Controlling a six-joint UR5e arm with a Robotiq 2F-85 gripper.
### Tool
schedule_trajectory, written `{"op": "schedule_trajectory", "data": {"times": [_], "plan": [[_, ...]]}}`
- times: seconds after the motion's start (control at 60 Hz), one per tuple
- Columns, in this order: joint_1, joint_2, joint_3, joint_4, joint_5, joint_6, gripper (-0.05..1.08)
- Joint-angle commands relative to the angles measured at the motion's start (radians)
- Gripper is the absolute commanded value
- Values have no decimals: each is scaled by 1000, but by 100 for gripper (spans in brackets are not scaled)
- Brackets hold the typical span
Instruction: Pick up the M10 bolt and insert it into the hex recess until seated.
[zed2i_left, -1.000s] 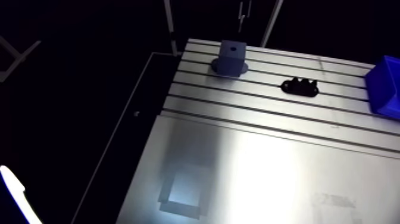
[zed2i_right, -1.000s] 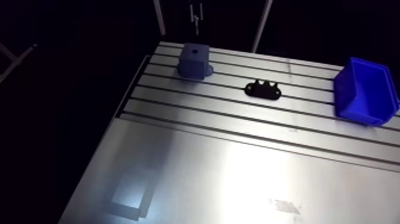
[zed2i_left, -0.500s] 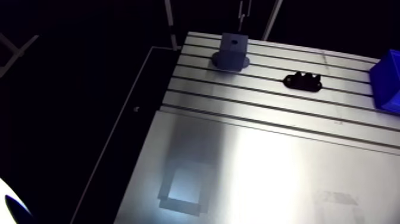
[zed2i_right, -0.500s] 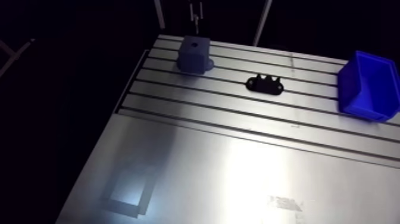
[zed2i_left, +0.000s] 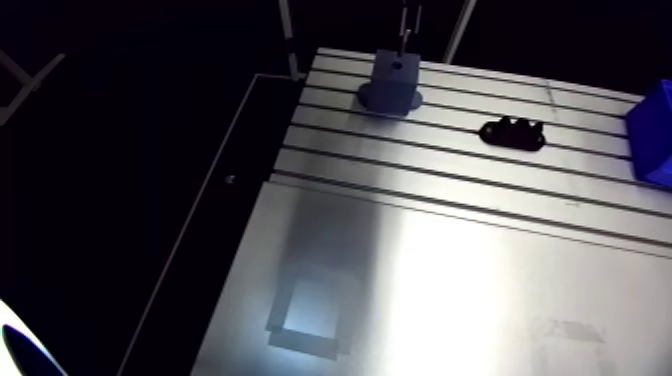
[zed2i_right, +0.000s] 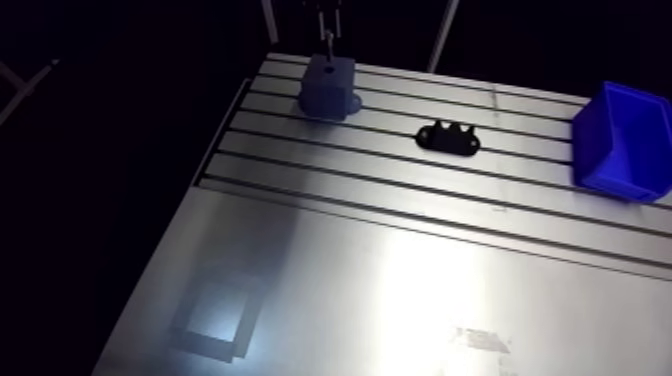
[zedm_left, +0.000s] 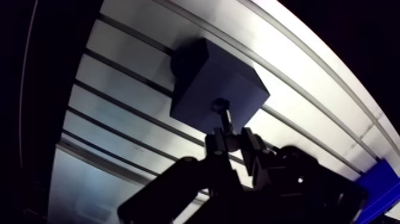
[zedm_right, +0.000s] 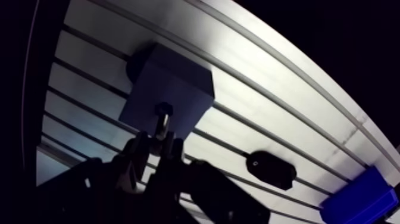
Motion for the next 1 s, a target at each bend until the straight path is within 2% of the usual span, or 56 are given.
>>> {"op": "schedule_trajectory", "data": {"times": [0.017,1.0], "plan": [[3,7,3,-3,1,0,90],[3,27,4,-7,2,0,90]]}}
